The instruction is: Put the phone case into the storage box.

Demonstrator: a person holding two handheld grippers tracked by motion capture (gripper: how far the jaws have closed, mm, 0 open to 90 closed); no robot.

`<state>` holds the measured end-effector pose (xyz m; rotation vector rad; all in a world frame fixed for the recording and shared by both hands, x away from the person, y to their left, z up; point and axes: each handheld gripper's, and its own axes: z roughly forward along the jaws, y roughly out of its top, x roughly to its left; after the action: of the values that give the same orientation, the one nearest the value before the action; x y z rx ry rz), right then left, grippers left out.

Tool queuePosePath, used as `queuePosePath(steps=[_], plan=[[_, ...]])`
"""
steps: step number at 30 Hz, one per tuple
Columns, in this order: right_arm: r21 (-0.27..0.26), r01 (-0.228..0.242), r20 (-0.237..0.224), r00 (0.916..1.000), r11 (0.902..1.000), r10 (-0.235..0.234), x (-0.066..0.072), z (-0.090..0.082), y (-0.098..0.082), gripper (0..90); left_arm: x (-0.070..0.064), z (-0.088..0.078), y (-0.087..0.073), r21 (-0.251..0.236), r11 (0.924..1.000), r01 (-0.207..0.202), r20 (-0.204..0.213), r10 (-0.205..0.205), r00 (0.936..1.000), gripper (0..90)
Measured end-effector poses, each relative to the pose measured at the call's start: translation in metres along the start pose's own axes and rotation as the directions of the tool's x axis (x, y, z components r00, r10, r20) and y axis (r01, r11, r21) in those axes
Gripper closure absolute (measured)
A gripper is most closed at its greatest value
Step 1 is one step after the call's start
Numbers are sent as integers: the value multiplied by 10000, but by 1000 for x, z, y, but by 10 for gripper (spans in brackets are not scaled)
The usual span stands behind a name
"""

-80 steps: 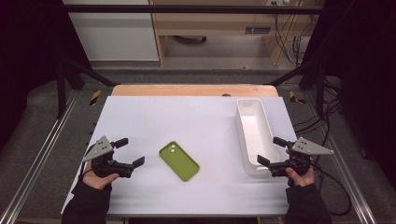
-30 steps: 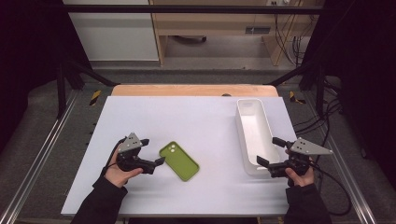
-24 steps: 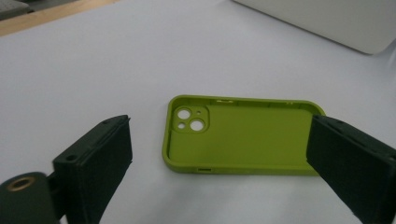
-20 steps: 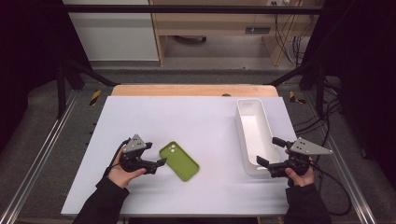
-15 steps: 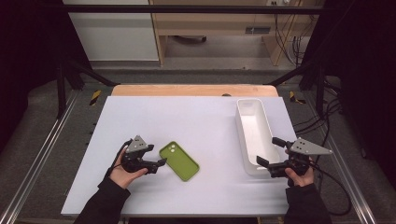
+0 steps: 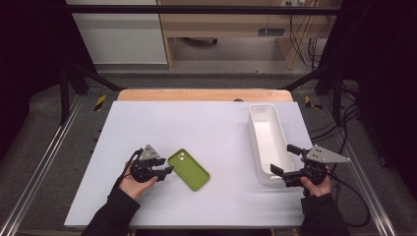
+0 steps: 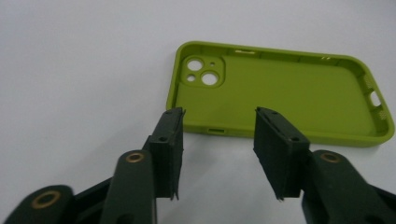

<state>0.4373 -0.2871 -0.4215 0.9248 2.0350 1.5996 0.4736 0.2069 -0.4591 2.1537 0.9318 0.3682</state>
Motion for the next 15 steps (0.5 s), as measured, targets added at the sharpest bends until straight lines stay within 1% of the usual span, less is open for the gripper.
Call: queuePosePath(steps=[1,2,3,4,10,12,13,14,15], plan=[[4,-4,12,10000,10000,4,0,0,0,5,0,0,0,0,10000,0,0,0,10000,567],[8,-9,4,10000,10000,9,0,0,0,5,0,1,0,161,9998,91,-33,-91,10000,597],[3,-8,-3,10000,10000,8,0,0,0,5,0,1,0,161,9998,91,-33,-91,10000,618],[3,-12,-4,10000,10000,12,0,0,0,5,0,2,0,275,9996,101,-105,-98,9999,650],[8,4,1,10000,10000,-4,0,0,0,5,0,5,0,415,9991,91,-203,-82,9998,763],[7,3,-1,10000,10000,-3,0,0,0,5,0,5,0,443,9990,92,-238,-81,9997,791],[7,5,-1,10000,10000,-5,0,0,0,5,0,6,0,459,9989,109,-259,-98,9996,791],[9,-4,0,10000,10000,4,0,0,0,5,0,7,0,460,9989,78,-352,-62,9994,836],[5,-3,0,10000,10000,3,0,0,0,5,0,8,0,490,9988,79,-358,-61,9993,847]])
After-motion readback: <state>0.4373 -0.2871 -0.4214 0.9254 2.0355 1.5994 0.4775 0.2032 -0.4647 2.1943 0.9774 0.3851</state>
